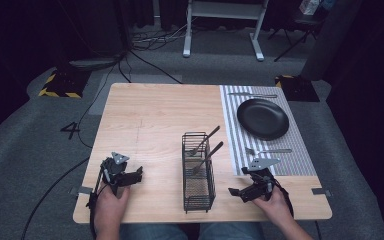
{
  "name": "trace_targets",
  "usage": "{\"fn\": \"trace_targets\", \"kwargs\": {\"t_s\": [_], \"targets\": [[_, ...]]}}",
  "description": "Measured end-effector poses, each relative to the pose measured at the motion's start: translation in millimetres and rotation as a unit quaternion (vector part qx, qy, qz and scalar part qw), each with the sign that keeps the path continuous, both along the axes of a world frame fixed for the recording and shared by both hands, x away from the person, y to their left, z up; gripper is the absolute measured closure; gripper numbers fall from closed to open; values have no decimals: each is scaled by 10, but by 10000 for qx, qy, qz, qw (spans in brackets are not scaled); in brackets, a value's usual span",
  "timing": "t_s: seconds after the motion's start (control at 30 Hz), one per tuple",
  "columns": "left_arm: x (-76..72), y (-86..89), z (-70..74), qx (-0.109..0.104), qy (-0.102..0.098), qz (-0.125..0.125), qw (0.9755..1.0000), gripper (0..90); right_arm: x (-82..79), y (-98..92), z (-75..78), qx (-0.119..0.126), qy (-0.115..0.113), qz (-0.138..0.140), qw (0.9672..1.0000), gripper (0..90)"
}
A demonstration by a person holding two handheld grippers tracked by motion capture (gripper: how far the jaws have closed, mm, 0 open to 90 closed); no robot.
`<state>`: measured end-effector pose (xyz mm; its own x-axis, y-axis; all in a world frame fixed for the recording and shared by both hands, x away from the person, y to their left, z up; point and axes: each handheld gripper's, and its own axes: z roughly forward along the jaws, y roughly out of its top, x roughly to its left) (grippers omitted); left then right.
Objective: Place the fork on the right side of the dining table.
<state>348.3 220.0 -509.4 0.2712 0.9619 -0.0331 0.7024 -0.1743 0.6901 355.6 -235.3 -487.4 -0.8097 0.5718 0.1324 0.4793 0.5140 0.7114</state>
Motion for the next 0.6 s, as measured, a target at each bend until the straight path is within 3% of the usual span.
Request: {"fn": "trace_targets", "kwargs": {"t_s": [0.27,0.4,0.6], "targets": [[0,0,0,-2,0,1,10000,150,-98,97,-109,-214,-291,70,9993,0],[-3,-1,-1,-4,-7,15,10000,150,-135,193,-195,-560,-454,124,9973,0],[-6,-2,-1,-3,-2,20,10000,151,-145,212,-233,-479,-558,95,9972,0]]}}
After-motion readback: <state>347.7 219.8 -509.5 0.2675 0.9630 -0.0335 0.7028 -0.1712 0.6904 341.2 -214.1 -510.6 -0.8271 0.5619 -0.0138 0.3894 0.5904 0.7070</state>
